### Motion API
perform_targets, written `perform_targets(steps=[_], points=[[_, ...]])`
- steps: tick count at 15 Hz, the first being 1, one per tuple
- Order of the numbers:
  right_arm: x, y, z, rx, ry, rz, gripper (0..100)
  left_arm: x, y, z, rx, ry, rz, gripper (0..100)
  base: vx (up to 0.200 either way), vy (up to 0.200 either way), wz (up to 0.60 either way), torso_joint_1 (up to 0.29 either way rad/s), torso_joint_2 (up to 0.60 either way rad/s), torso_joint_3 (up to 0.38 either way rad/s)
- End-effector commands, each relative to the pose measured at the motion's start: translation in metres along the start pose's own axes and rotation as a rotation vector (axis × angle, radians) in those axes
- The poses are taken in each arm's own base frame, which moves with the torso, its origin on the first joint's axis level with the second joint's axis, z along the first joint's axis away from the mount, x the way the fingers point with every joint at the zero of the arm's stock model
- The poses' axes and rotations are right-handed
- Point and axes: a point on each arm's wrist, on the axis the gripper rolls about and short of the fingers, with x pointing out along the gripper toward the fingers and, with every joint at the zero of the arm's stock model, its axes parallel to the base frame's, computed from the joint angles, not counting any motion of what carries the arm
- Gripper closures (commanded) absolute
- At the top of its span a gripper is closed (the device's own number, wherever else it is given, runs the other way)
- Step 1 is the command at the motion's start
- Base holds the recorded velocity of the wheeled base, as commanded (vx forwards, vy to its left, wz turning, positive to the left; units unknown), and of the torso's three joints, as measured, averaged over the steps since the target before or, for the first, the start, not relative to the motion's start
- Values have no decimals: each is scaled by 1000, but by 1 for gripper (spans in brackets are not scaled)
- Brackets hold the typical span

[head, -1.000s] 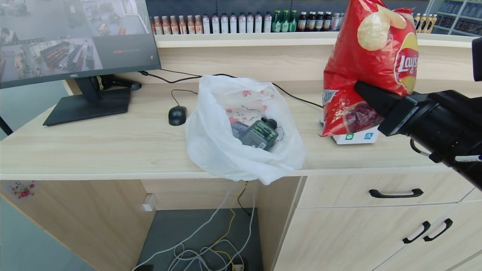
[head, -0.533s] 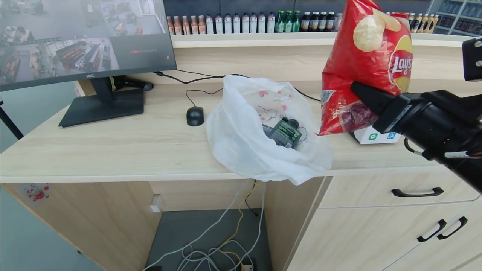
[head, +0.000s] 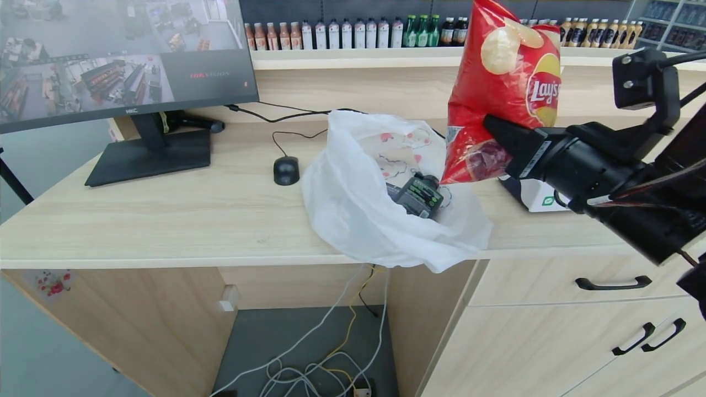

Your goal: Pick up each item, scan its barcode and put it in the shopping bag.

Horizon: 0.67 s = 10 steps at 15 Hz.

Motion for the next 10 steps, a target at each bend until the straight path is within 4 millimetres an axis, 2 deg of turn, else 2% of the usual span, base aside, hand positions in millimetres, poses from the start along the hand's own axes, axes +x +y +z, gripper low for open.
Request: perform_targets(steps=[1, 5, 10], points=[[20, 1, -14, -4, 24, -4, 100, 0, 0, 0, 0, 0, 0, 0, 0, 0, 0, 0, 0, 0], [38, 5, -25, -2, 37, 10, 100, 0, 0, 0, -2, 0, 2, 0, 0, 0, 0, 0, 0, 0], [43, 24, -35, 18, 51, 80, 100, 0, 0, 0, -2, 0, 0, 0, 0, 0, 0, 0, 0, 0]])
